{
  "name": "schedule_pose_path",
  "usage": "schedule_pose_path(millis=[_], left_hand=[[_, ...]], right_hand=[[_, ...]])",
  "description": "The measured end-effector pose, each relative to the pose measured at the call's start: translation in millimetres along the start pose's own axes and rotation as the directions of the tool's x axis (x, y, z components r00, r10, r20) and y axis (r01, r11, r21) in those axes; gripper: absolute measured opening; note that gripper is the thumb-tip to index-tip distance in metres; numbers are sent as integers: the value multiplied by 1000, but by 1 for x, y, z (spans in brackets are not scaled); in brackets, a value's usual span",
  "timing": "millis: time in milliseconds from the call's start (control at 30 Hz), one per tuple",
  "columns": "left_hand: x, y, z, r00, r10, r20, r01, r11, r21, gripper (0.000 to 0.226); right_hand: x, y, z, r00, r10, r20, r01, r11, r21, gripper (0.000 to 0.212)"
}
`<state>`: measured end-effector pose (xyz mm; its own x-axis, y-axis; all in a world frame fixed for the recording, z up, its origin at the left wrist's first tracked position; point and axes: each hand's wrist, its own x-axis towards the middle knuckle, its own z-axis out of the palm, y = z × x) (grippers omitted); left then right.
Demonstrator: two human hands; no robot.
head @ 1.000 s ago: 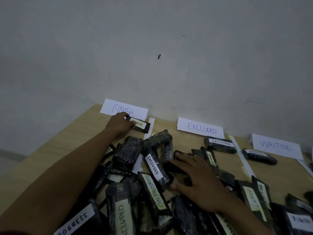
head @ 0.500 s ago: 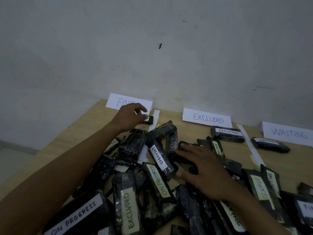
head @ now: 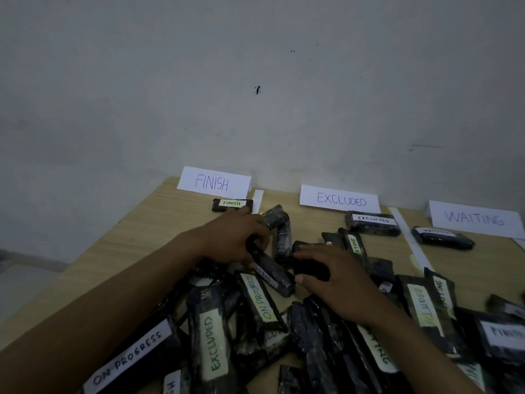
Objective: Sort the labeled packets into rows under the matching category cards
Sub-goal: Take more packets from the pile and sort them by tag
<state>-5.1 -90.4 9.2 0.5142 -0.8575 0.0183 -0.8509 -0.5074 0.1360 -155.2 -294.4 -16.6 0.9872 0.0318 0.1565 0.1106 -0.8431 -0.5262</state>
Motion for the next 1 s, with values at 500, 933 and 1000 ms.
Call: schedule_pose_path(millis=[500, 933, 1000], left_hand=[[50, -11, -27, 883, -456, -112, 148, 497, -855, 11], [133, -20, -1, 885, -434, 172, 430, 616, -660, 19], [131, -22, -2, 872, -428, 237, 469, 596, -652, 18]], right_hand=[[-1, 9, -15, 849, 271, -454, -145, 945, 292, 36], [0, 17, -7, 955, 185, -233, -194, 981, -15, 47], [1, 18, -6, 956, 178, -232, -184, 983, -4, 46]])
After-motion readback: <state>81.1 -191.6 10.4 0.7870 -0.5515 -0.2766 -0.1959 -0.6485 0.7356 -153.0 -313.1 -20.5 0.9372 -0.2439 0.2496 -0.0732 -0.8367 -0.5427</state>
